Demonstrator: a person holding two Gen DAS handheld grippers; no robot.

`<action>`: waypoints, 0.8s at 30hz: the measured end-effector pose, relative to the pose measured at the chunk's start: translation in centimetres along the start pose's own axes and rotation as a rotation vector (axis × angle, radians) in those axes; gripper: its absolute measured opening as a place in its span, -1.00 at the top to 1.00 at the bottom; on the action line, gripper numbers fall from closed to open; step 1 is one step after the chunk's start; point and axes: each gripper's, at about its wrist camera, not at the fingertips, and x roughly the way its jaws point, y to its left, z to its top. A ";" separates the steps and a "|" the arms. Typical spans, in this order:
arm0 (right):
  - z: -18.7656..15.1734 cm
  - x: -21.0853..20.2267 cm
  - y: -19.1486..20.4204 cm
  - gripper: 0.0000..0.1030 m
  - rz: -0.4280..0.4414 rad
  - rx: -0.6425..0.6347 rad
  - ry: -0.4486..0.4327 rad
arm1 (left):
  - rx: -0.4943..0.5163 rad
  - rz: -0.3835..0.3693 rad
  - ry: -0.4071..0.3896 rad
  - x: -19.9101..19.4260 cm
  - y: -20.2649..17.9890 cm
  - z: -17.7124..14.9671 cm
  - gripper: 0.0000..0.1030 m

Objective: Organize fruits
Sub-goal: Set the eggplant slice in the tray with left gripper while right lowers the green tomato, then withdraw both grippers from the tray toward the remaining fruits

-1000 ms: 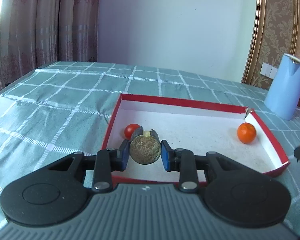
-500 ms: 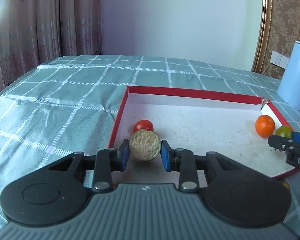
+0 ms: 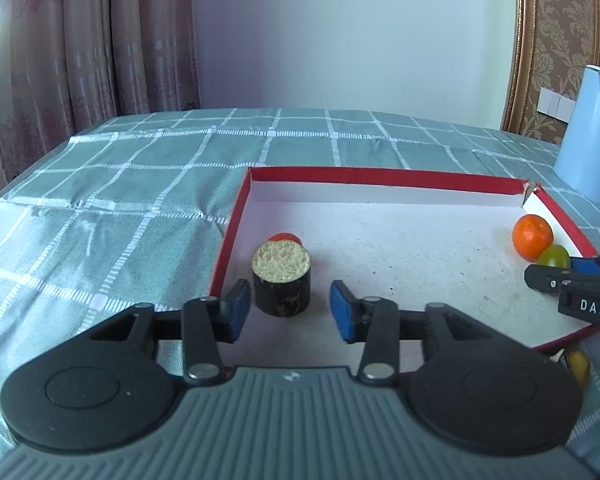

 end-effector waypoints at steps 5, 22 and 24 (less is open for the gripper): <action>-0.3 -0.6 -0.7 -0.32 0.036 0.054 -0.028 | 0.000 -0.028 -0.058 -1.5 0.1 -0.4 -0.44; -1.6 -6.0 -2.5 -0.33 0.082 0.149 -0.206 | -0.026 -0.078 -0.130 -7.4 3.6 -4.5 -0.78; -1.9 -6.4 -2.3 -0.33 0.072 0.136 -0.215 | -0.070 -0.106 -0.128 -7.5 4.4 -4.7 -0.78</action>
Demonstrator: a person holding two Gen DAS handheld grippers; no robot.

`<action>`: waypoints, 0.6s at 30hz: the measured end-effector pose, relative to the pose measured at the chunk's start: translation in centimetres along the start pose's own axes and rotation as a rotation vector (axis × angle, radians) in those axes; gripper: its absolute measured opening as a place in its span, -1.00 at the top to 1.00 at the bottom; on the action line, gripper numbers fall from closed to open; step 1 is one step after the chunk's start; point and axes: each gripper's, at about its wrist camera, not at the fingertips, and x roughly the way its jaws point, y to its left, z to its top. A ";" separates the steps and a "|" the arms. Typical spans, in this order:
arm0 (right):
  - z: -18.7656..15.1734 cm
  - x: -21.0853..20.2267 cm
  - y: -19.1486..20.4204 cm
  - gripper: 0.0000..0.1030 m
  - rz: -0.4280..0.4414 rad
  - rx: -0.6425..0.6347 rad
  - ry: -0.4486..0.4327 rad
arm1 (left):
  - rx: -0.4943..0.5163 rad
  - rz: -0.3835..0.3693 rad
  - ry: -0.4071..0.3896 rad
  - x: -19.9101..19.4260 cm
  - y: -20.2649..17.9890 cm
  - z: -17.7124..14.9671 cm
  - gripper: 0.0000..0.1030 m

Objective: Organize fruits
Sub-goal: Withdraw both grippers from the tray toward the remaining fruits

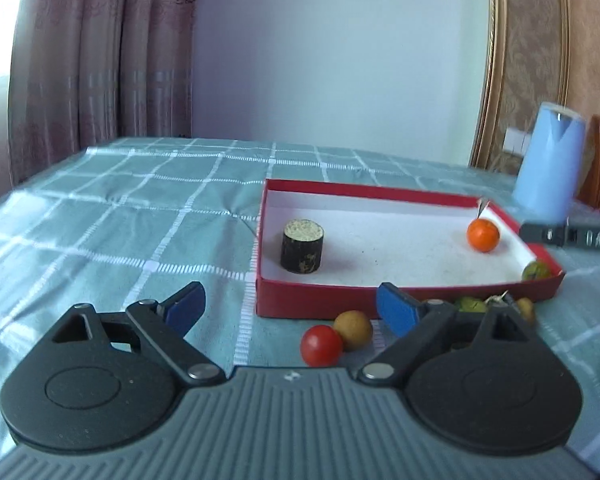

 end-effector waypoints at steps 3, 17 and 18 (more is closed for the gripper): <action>-0.3 -0.5 0.2 -0.33 -0.010 -0.015 -0.009 | -0.051 -0.035 0.079 0.9 1.0 -0.2 -0.65; -0.7 -1.0 -0.2 -0.34 -0.012 0.005 -0.006 | 0.124 -0.038 0.160 1.5 -1.6 -1.4 -0.08; -0.7 -1.0 -0.1 -0.34 -0.013 0.001 -0.004 | 0.126 -0.043 0.160 1.5 -1.7 -1.4 -0.02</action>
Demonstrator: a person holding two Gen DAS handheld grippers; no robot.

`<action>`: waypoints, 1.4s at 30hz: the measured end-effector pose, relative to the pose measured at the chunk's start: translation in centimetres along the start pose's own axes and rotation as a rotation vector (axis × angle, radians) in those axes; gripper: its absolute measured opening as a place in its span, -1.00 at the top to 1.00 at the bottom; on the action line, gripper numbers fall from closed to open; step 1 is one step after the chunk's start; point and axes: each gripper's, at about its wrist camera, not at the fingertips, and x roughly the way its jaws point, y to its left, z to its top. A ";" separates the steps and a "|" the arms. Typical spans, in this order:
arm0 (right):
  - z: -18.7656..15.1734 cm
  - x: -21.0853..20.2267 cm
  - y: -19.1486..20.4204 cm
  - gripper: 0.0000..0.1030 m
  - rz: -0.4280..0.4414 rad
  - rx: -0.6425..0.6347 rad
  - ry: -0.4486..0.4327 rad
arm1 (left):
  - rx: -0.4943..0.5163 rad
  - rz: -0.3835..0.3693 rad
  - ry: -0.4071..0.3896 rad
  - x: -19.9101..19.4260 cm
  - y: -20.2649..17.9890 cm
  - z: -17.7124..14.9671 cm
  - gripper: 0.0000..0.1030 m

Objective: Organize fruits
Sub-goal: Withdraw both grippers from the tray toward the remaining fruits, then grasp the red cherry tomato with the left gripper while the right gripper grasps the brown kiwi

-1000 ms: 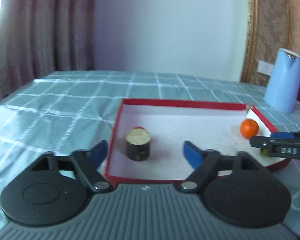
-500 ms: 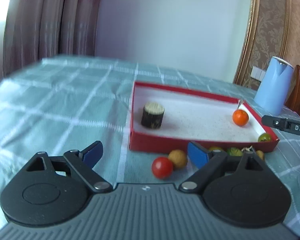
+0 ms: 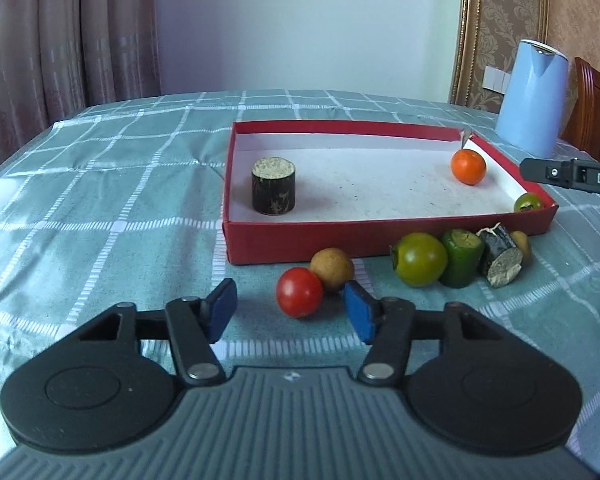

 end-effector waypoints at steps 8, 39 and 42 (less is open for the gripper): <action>-0.1 -0.1 0.3 -0.34 0.004 -0.016 0.005 | 0.070 -0.038 0.007 0.3 -1.0 0.0 0.14; -3.1 -1.8 2.6 -0.20 0.049 -0.194 0.117 | -0.011 -0.024 -0.011 -0.2 0.4 -0.1 0.58; -3.3 -1.2 3.3 -0.19 0.075 -0.210 0.152 | -0.010 -0.024 -0.012 -0.3 0.3 0.0 0.58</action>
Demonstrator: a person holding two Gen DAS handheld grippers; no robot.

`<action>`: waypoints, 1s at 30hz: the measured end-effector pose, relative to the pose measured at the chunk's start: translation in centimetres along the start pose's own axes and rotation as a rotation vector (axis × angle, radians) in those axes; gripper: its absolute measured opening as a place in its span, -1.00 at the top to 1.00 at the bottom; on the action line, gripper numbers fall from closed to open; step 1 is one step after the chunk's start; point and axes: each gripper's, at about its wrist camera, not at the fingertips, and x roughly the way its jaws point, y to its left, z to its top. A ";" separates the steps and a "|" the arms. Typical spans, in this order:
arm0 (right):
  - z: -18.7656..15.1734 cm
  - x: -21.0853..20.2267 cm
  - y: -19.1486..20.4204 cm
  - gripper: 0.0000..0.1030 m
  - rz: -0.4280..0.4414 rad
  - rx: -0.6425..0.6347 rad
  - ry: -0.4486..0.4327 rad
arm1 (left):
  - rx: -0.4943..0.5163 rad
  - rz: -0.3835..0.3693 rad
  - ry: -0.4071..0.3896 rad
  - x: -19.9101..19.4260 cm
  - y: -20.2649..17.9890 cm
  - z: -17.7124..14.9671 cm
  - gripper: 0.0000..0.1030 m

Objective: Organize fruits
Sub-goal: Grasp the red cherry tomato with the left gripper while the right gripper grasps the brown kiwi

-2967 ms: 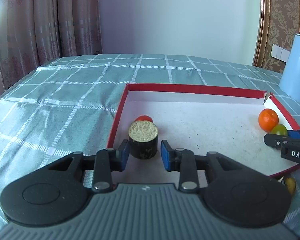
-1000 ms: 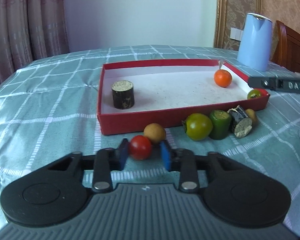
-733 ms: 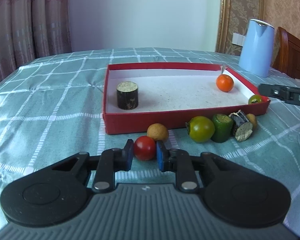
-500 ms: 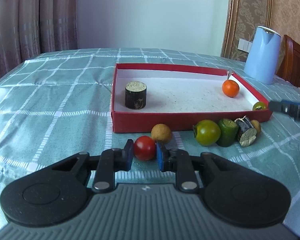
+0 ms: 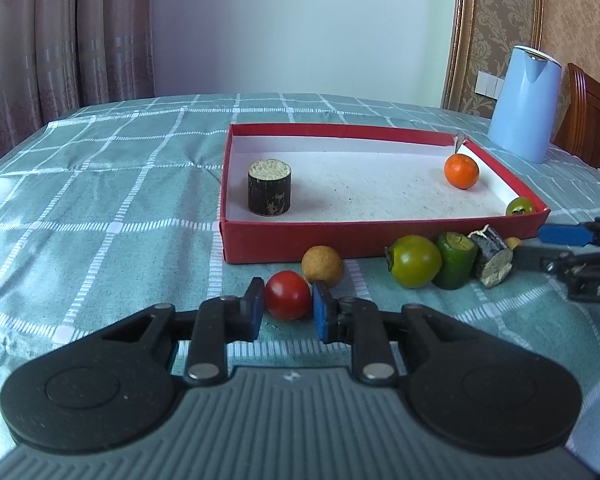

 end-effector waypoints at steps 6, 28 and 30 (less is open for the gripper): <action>0.3 1.6 0.1 -0.01 0.003 0.011 0.065 | 0.002 0.001 0.001 0.0 -0.1 0.0 0.58; 0.1 1.0 0.5 0.48 -0.001 -0.012 0.038 | 0.036 0.048 0.005 0.1 -0.7 0.0 0.58; 0.1 1.1 0.2 0.48 -0.004 0.004 0.039 | 0.051 0.067 0.003 0.1 -1.1 -0.1 0.58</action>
